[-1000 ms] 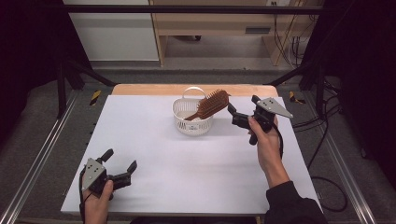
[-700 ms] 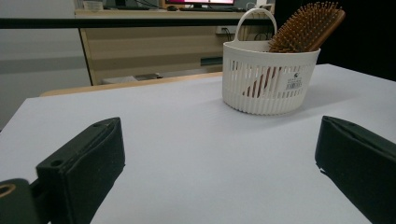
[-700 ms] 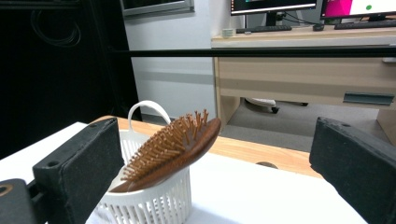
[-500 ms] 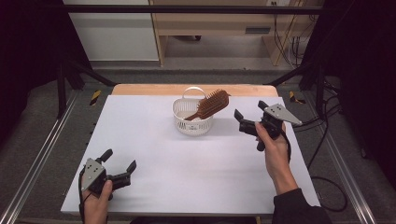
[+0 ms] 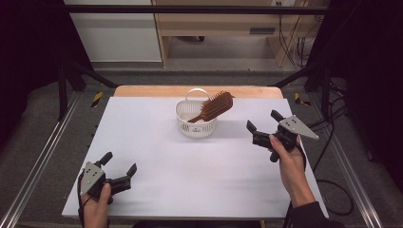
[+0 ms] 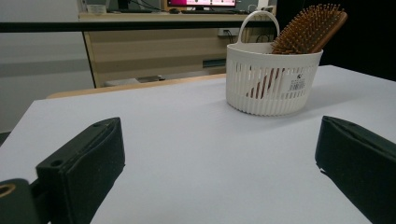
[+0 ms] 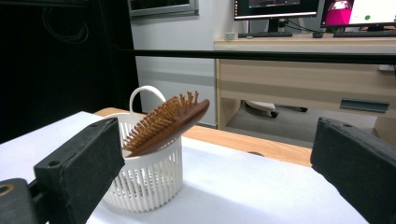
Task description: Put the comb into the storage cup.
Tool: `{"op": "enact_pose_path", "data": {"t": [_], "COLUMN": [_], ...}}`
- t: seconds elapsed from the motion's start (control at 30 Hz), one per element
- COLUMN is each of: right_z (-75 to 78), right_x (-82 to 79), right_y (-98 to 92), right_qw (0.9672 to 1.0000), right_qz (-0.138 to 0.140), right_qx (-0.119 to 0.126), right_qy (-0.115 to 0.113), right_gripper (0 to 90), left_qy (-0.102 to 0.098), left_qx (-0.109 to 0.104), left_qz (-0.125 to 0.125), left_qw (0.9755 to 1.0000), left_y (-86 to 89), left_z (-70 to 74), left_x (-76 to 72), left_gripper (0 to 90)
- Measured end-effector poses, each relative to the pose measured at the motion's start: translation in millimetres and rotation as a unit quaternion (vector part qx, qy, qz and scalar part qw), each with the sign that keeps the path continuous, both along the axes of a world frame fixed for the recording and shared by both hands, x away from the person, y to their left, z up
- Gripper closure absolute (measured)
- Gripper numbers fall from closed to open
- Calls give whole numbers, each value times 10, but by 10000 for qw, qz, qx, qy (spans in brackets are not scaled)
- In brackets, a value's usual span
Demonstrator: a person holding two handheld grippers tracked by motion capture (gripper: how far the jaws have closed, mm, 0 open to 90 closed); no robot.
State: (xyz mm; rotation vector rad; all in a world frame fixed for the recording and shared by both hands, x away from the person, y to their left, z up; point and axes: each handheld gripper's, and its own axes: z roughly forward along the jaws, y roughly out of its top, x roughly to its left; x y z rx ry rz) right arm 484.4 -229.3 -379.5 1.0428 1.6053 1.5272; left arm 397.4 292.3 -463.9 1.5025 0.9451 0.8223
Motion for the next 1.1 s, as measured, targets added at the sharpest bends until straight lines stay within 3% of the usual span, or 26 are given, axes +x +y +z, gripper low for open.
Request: {"op": "enact_pose_path", "data": {"t": [0.63,1.1], "right_z": [-194,-423], "right_x": [-220,-394], "right_y": [-337,-566], "right_qw": [9999,9992], "right_qz": [-136,-230], "right_qx": [-17,93], "right_qy": [31,300], "right_gripper": [40,26], "left_qy": [-19,-37], "left_qx": [-50,-40], "left_qz": [74,87], "left_qw": [10000,9999], "left_y": [45,59], "left_z": [-1,-2], "left_x": [-16,-26], "left_gripper": [14,13]}}
